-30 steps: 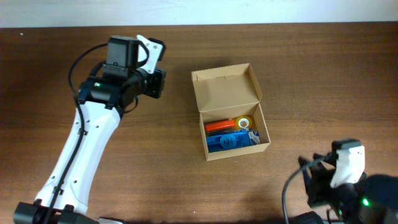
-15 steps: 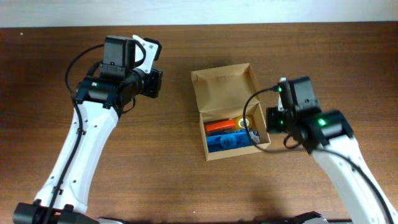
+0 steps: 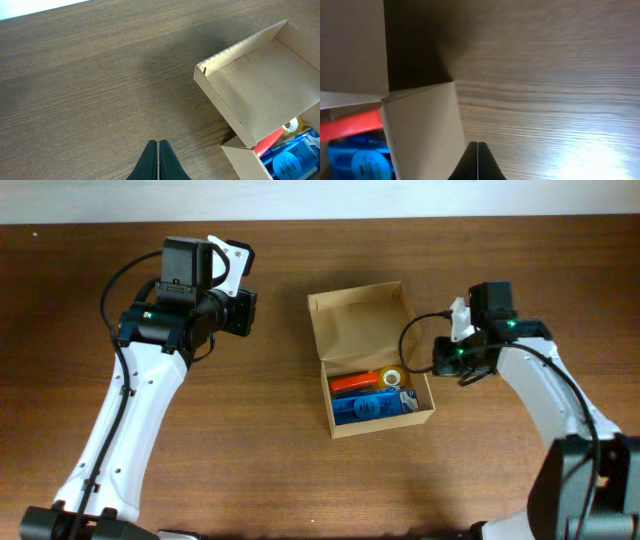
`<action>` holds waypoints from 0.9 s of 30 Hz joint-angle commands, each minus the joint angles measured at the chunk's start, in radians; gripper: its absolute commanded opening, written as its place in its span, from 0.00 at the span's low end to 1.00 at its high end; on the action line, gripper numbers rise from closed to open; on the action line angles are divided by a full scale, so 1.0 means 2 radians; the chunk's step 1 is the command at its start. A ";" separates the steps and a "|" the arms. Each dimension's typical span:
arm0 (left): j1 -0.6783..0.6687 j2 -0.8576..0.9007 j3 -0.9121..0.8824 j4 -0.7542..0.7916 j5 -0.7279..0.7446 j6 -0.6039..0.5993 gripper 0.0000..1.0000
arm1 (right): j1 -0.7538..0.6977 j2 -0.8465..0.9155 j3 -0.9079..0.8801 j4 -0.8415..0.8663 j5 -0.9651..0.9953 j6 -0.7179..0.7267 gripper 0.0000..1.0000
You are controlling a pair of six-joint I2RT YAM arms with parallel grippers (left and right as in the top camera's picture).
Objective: Pack container
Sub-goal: 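Move the right gripper to the box's right side near the lid, then swing the box lid over with both grippers to close it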
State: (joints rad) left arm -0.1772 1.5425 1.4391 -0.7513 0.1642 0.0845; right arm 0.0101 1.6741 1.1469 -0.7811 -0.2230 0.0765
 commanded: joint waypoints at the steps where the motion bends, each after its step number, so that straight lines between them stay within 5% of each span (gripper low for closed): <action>1: 0.002 -0.007 0.007 0.001 -0.002 -0.007 0.02 | 0.008 0.017 -0.002 0.000 -0.072 -0.010 0.04; 16: 0.002 -0.007 0.007 0.001 -0.009 -0.013 0.02 | 0.089 0.017 -0.002 0.014 -0.105 0.053 0.04; 27: 0.025 0.065 -0.006 -0.010 -0.009 -0.188 0.02 | 0.042 0.018 -0.001 0.172 -0.084 0.063 0.04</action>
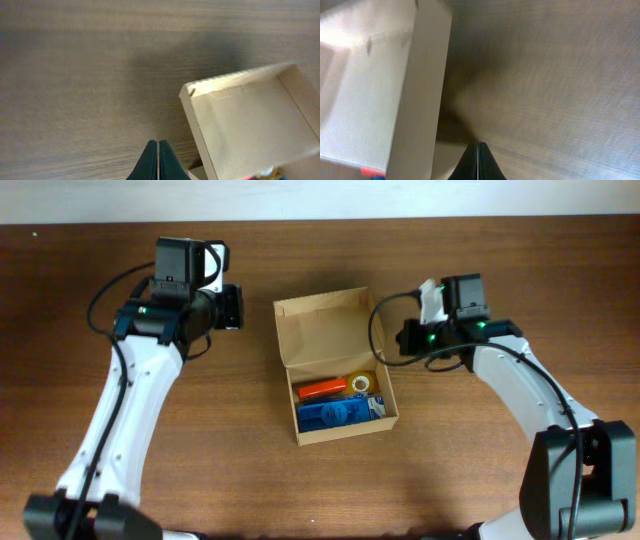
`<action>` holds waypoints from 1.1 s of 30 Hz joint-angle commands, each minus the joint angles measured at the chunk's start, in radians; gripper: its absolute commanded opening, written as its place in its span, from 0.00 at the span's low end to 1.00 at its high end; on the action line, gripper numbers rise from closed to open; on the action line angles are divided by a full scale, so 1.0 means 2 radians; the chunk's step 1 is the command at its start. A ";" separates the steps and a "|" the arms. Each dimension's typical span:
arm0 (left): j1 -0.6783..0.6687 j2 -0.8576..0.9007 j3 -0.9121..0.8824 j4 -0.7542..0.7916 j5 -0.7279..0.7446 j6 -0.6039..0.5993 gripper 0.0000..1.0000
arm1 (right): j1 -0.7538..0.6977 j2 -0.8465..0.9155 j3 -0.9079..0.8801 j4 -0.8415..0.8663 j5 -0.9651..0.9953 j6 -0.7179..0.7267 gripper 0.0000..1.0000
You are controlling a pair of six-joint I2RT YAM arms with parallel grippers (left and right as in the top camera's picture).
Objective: Pack container
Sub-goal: 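Swing the box lid over with both grippers to close it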
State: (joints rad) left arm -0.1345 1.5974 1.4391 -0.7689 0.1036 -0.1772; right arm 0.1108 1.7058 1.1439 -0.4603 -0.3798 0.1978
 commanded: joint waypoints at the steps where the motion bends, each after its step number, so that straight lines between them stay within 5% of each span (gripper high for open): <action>1: 0.003 0.054 -0.006 -0.001 0.032 -0.066 0.02 | -0.012 0.004 0.000 0.023 -0.009 0.003 0.04; 16: 0.002 0.243 -0.006 0.135 0.196 -0.231 0.02 | -0.047 0.104 0.000 0.117 -0.144 0.034 0.04; 24: 0.002 0.264 -0.006 0.291 0.302 -0.262 0.02 | -0.046 0.136 0.000 0.162 -0.204 0.066 0.04; 33: 0.002 0.264 -0.003 0.355 0.360 -0.270 0.02 | -0.046 0.138 0.000 0.210 -0.269 0.068 0.04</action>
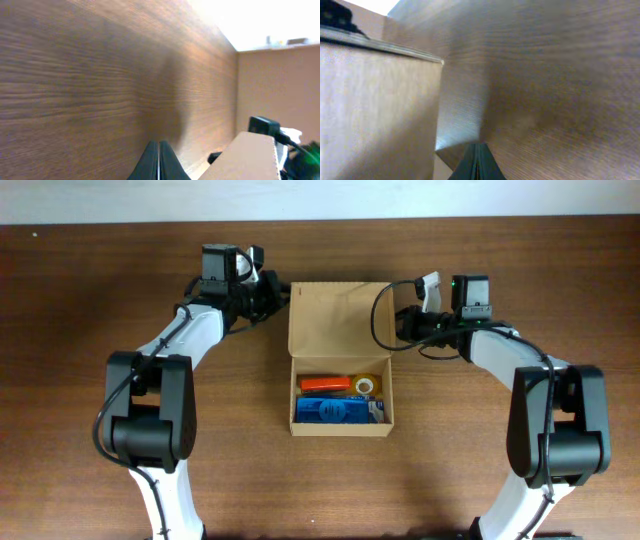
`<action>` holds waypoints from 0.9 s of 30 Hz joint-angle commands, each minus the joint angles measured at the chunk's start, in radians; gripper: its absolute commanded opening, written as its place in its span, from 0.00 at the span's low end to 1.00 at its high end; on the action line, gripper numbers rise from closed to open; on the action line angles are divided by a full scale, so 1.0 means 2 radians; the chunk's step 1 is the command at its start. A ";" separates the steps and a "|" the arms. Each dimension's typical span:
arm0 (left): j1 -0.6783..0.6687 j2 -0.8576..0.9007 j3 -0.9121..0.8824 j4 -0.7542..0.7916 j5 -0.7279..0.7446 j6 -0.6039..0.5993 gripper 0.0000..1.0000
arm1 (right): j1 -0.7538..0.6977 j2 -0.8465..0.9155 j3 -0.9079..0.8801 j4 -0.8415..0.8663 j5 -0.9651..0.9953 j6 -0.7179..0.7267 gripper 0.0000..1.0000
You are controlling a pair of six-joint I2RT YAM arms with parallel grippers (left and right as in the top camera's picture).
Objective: Pack container
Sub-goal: 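Swing the box lid over with both grippers to close it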
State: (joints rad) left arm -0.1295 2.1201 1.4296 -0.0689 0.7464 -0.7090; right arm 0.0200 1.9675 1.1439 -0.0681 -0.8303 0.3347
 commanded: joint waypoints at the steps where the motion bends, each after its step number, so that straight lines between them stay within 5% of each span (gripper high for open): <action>1: -0.001 0.003 0.003 0.005 0.046 -0.002 0.02 | -0.001 0.007 0.000 0.029 -0.059 0.000 0.04; 7: 0.002 -0.012 0.006 0.004 0.067 0.021 0.02 | -0.001 0.003 0.043 0.035 -0.118 0.000 0.04; 15: 0.002 -0.079 0.006 -0.008 0.066 0.074 0.02 | -0.001 -0.039 0.087 -0.077 -0.114 -0.058 0.04; 27: 0.001 -0.166 0.006 -0.161 0.063 0.213 0.02 | 0.000 -0.138 0.088 -0.274 -0.023 -0.186 0.04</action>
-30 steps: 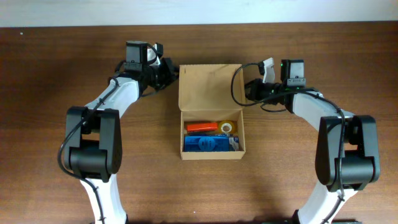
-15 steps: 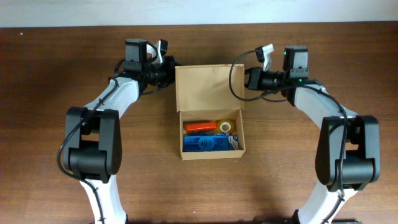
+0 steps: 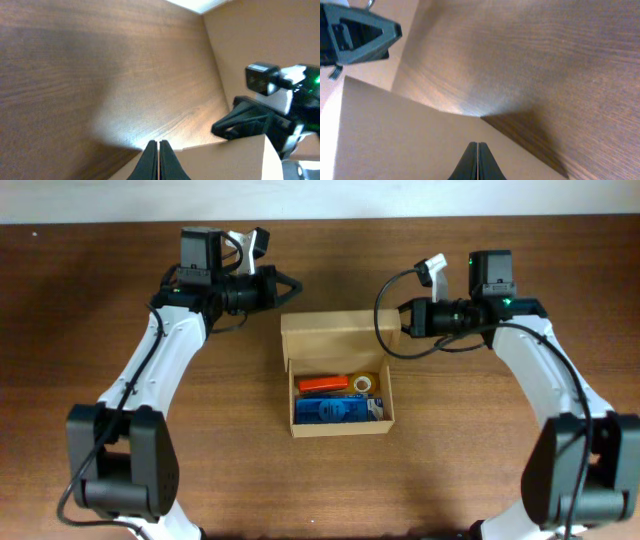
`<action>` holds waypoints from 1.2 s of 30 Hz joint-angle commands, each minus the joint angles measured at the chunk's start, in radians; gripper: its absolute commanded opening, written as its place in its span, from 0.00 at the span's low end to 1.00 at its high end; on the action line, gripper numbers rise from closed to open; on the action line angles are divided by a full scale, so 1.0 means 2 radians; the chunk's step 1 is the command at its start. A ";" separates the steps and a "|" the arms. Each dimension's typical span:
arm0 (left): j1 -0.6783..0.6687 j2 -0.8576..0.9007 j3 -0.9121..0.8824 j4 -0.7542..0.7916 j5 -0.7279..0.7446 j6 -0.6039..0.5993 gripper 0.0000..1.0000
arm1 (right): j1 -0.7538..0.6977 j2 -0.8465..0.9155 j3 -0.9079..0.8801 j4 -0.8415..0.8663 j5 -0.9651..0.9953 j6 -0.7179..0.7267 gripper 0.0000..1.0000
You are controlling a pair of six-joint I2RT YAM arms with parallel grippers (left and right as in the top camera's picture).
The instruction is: Pack container
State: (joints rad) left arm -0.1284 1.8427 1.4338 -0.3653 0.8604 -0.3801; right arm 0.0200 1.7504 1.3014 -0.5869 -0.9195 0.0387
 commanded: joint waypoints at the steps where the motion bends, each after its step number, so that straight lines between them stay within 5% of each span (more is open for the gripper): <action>1: -0.001 -0.034 0.004 -0.031 0.000 0.060 0.02 | 0.000 -0.037 0.009 -0.029 0.023 -0.049 0.04; 15: -0.051 -0.062 0.004 -0.217 -0.143 0.140 0.02 | 0.058 -0.058 0.009 -0.202 0.152 -0.111 0.04; 27: -0.084 -0.084 0.004 -0.317 -0.182 0.193 0.02 | 0.083 -0.072 0.009 -0.294 0.189 -0.111 0.04; 36: -0.144 -0.106 -0.010 -0.376 -0.259 0.206 0.02 | 0.112 -0.087 -0.019 -0.291 0.192 -0.113 0.04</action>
State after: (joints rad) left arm -0.3992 1.6436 1.4322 -1.1149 0.3775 0.0013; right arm 0.2115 1.5944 1.2961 -1.1831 -0.5423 -0.1699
